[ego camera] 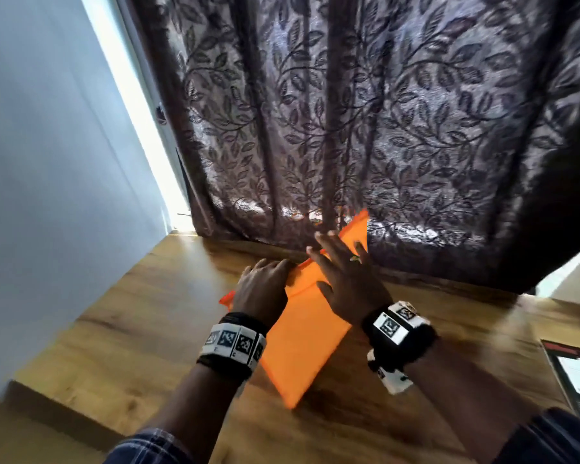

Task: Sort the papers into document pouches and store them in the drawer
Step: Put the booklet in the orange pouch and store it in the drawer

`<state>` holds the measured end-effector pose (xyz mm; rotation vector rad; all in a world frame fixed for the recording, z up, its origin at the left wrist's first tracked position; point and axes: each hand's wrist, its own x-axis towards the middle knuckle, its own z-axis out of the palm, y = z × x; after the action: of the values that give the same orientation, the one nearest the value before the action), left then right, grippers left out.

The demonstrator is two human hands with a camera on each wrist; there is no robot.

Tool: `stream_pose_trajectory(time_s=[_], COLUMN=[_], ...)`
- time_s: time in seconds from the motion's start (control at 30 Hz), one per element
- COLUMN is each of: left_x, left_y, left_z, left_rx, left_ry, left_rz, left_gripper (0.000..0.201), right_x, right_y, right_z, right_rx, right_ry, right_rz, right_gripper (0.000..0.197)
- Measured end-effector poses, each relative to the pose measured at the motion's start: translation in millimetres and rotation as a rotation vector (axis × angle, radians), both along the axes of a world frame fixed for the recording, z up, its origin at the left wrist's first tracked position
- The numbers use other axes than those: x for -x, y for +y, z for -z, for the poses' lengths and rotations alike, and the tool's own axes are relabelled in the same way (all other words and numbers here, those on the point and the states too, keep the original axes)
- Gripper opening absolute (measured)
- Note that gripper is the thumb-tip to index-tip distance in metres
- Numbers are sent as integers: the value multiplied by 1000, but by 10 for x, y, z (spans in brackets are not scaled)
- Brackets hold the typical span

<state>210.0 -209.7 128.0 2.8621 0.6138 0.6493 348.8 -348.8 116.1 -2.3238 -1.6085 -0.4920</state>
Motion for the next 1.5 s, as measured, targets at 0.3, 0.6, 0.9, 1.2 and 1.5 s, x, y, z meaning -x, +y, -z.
stream_pose_trajectory(time_s=[0.3, 0.6, 0.9, 1.2, 1.5], left_x=[-466, -717, -1042, -1258, -1091], left_y=[-276, -436, -879, -1181, -1349], left_z=[-311, -334, 463, 599, 1442], left_rx=[-411, 68, 1534, 1332, 1115], left_ry=[-164, -565, -268, -127, 264], left_rz=[38, -189, -133, 42, -30], left_gripper=[24, 94, 54, 14, 23], right_x=[-325, -594, -636, -775, -692], right_y=[-527, -1246, -1918, -2553, -2825], right_z=[-596, -519, -262, -29, 972], right_rx=[24, -484, -921, -967, -272], right_ry=[243, 694, 1254, 1054, 1127], right_rz=[46, 224, 304, 702, 953], right_gripper=[18, 25, 22, 28, 18])
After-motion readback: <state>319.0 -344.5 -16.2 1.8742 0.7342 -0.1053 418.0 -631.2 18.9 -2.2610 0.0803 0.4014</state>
